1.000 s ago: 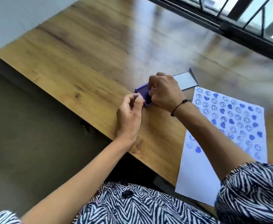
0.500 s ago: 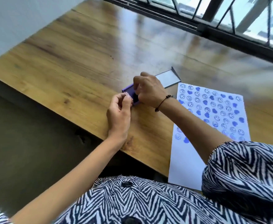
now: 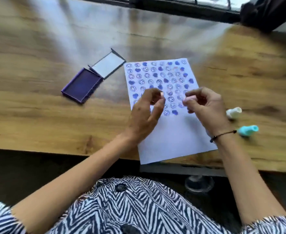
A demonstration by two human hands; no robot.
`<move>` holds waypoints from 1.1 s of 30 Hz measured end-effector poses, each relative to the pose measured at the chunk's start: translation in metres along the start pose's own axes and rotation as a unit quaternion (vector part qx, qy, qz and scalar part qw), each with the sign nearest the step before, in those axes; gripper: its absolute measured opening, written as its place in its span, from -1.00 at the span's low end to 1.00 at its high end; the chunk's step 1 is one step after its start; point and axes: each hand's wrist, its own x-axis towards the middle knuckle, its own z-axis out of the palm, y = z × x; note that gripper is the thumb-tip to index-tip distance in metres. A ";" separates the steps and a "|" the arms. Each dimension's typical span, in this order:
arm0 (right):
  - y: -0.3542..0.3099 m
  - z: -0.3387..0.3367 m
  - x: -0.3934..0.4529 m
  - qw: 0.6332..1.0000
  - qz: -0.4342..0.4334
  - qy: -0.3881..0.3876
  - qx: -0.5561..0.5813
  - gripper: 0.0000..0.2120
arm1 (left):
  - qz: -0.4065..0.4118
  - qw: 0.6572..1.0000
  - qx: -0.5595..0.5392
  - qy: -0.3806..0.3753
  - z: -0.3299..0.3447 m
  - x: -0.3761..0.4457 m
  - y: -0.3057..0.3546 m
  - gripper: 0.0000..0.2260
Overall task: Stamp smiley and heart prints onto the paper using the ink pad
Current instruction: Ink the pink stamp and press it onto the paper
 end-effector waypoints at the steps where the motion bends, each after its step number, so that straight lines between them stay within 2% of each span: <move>1: 0.004 -0.004 -0.004 1.000 -0.003 0.006 -0.029 -0.87 | 0.021 0.999 0.026 -0.021 0.004 0.001 0.001 -0.81; 5: 0.008 -0.006 -0.015 0.984 -0.076 0.021 -0.158 -0.93 | 0.069 0.989 0.113 -0.067 0.013 0.002 0.001 -0.83; 9: 0.005 -0.003 -0.016 0.960 -0.119 0.012 -0.251 -0.92 | 0.068 0.988 0.118 -0.072 0.013 0.002 0.001 -0.83; 24: 0.008 0.018 -0.009 0.904 -0.137 -0.012 -0.405 -0.87 | 0.055 0.991 0.100 -0.074 0.009 0.003 0.000 -0.80; 29: 0.007 0.017 -0.007 0.905 -0.135 -0.021 -0.404 -0.87 | 0.066 0.989 0.108 -0.075 0.009 0.003 -0.001 -0.82; 33: 0.009 0.021 -0.008 0.908 -0.127 0.004 -0.400 -0.86 | 0.072 0.987 0.117 -0.081 0.010 0.002 -0.002 -0.81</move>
